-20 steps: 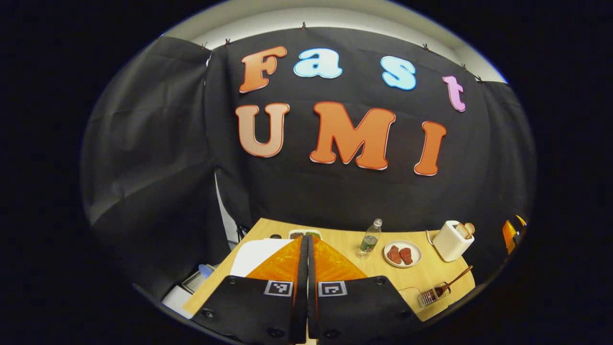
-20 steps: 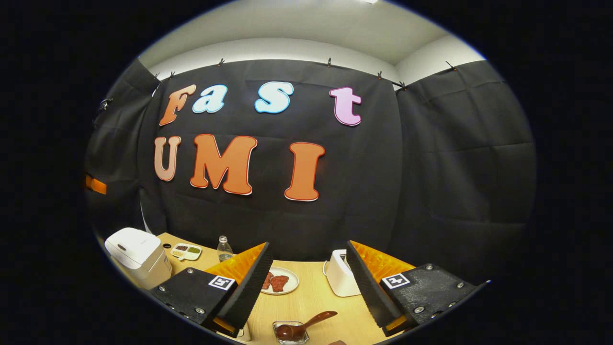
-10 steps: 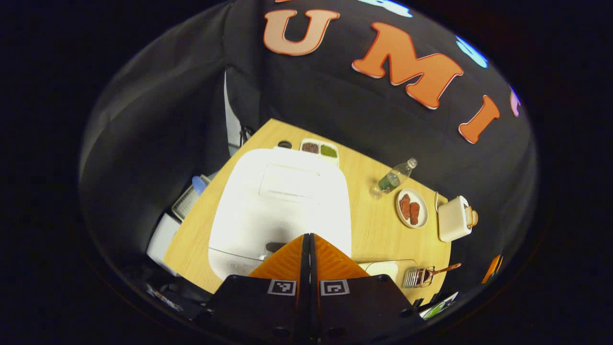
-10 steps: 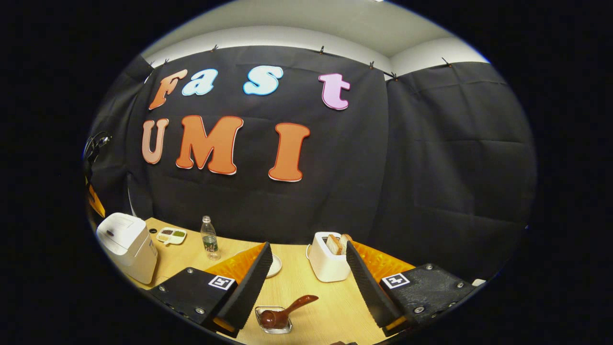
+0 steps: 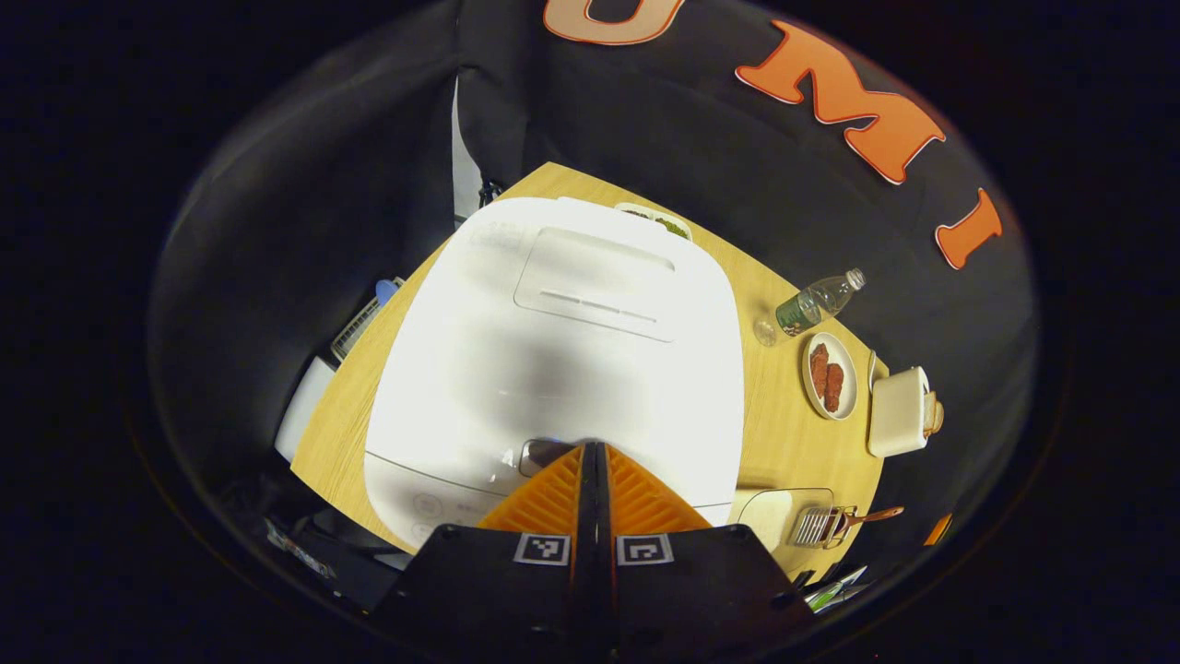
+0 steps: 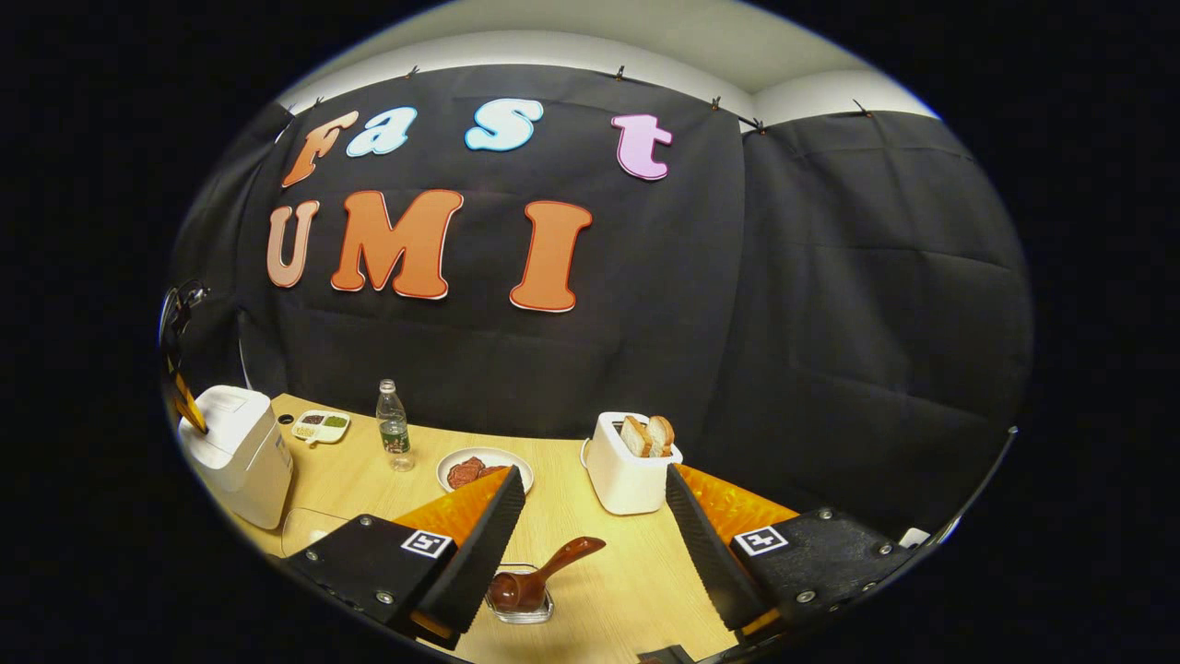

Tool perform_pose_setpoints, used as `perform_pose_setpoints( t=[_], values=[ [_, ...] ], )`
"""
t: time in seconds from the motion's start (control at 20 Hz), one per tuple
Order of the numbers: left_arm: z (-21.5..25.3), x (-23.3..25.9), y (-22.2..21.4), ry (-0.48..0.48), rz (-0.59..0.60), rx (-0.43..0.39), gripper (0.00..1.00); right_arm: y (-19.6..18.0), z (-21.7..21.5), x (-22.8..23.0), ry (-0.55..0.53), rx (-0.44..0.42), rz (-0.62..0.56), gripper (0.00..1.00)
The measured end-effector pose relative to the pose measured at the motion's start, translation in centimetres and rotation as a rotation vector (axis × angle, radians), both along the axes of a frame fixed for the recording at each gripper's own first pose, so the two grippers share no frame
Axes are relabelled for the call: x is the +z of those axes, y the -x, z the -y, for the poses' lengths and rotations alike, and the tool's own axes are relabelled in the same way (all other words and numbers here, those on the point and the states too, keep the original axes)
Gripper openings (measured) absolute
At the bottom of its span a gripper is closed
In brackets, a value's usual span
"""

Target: Close the left gripper, press the button to open the rice cooker; take a wooden spoon from the chopstick holder with the right hand, scoop a spoonful of rice and pour it into the rice cooker, then put the wooden spoon back into the chopstick holder.

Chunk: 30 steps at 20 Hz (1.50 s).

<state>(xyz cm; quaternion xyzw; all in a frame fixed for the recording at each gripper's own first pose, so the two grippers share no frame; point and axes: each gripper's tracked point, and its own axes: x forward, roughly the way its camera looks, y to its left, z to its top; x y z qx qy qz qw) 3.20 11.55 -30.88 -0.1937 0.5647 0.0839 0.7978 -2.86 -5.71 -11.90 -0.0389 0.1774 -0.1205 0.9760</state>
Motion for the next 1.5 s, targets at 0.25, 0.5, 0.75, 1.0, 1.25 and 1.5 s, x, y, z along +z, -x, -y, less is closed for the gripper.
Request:
perform_pose_setpoints(
  t=[0.25, 0.5, 0.75, 1.0, 1.25, 1.5],
  values=[
    [-1.3, 6.3, -2.9, -0.133, 0.287, -0.03, 0.05, -0.3, -0.2, -4.3, -0.083, 0.013, -0.098, 0.96],
    [-3.2, 16.2, -5.6, -0.369, 0.634, -0.017, 0.02, -0.1, -0.2, -10.4, -0.233, -0.001, -0.243, 0.95],
    [-1.3, 18.8, -2.4, -0.404, 0.71, -0.009, 0.05, 0.2, -1.0, -16.6, -0.367, -0.012, -0.395, 0.95],
    [-0.2, 19.0, 1.1, -0.51, 0.707, -0.024, 0.51, -0.4, -1.8, -19.4, -0.525, -0.032, -0.454, 0.93],
    [1.3, 18.6, 3.9, -0.534, 0.677, -0.005, 0.8, -2.0, -3.1, -21.3, -0.692, -0.077, -0.471, 0.71],
    [2.3, 17.9, 5.5, -0.539, 0.639, 0.022, 0.83, -3.1, -3.2, -21.6, -0.727, -0.095, -0.429, 0.28]
  ],
)
